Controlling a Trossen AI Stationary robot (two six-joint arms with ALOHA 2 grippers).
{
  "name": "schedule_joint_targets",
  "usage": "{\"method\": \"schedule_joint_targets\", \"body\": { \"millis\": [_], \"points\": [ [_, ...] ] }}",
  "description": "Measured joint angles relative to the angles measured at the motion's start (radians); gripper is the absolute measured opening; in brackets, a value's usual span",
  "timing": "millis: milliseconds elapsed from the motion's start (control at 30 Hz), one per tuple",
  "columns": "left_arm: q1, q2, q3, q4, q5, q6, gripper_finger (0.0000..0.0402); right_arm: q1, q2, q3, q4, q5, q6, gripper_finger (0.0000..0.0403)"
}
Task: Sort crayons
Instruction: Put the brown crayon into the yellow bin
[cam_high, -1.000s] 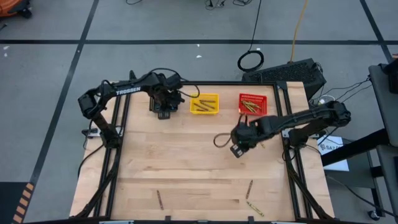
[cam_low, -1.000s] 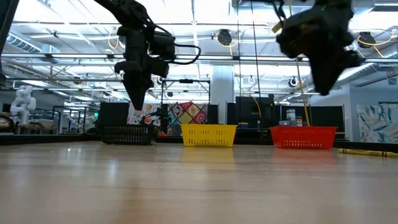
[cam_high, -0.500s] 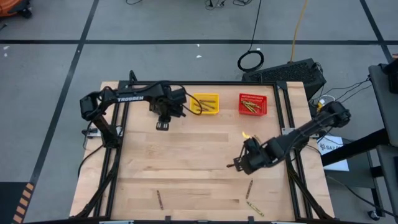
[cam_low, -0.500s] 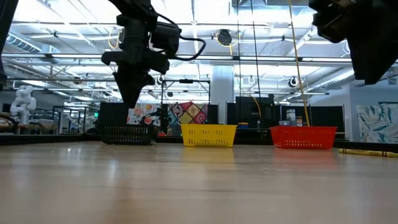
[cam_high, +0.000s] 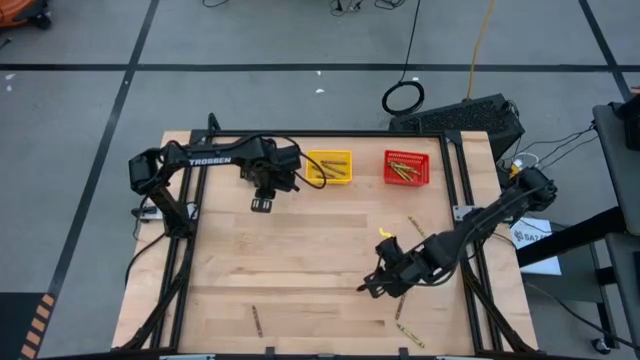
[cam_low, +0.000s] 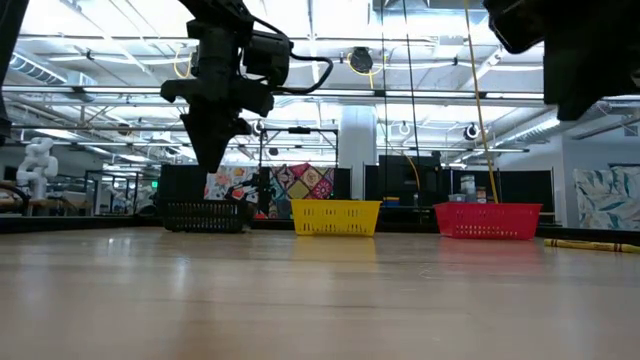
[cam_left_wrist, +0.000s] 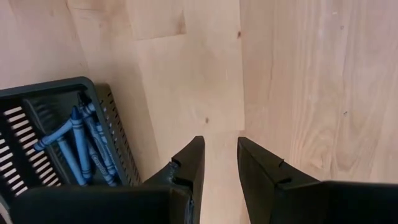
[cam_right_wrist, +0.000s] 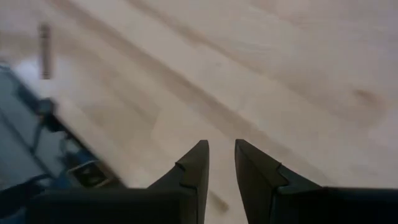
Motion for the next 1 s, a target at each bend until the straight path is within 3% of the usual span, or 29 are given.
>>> {"method": "schedule_joint_targets", "body": {
  "millis": [133,367,600,867,1000],
  "points": [
    [0.0,0.0,0.0,0.0,0.0,0.001,0.0086,0.0,0.02,0.0,0.092,0.005,0.089,0.0066],
    [0.0,0.0,0.0,-0.001,0.0,-0.025,0.0086,0.043,0.103,0.0,0.073,0.019,0.371,0.0066],
    [0.0,0.0,0.0,-0.006,0.0,-0.051,0.0086,0.09,0.169,0.002,0.075,-0.095,0.514,0.0065],
    [0.0,0.0,0.0,-0.008,0.0,-0.051,0.0086,0.14,0.173,0.145,-0.219,-0.11,0.587,0.0046],
    [0.0,0.0,0.0,-0.009,0.0,-0.074,0.0086,0.174,0.191,0.153,-0.237,-0.138,0.642,0.0044]
  ]
}}
